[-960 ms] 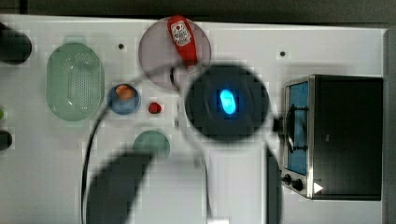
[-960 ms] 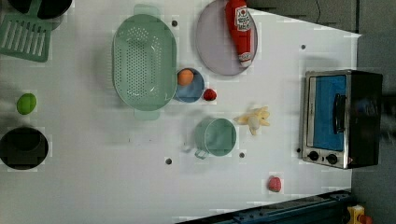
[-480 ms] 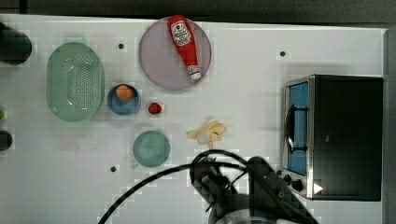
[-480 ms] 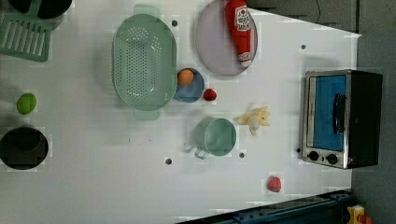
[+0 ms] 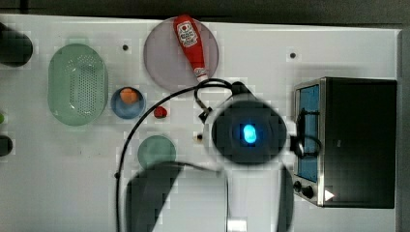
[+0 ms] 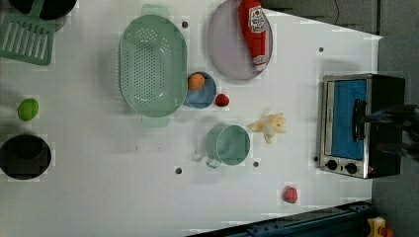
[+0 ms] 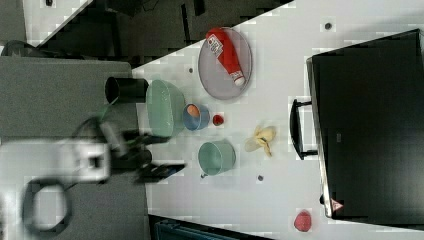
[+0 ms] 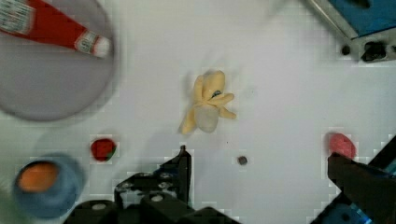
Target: Pick banana from table and place on oven.
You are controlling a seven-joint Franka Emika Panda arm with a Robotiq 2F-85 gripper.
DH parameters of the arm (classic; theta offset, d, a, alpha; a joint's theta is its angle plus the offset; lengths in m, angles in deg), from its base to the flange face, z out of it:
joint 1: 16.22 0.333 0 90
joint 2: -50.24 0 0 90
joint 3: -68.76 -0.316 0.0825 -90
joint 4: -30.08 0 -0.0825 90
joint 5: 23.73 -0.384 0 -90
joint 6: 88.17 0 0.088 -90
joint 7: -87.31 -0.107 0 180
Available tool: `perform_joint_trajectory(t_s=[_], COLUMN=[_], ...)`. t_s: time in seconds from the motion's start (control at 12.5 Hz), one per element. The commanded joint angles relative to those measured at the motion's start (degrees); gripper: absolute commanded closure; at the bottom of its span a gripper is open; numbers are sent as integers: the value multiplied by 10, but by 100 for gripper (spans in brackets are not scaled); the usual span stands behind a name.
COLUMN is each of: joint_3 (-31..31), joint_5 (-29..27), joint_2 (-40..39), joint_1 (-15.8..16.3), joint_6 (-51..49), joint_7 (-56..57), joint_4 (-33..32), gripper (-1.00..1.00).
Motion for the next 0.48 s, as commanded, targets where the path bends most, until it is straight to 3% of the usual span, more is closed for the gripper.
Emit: perform_joint_trajectory(t_s=[0.08,0.48], joint_3=[5,5], joint_5=[-10,-10], joint_2=[-59,-134], joint_1=[-5,-4], joint_6=[54,248], joint_7=[-25,-25], joint_4=[-20,-111], gripper=[-100,-100])
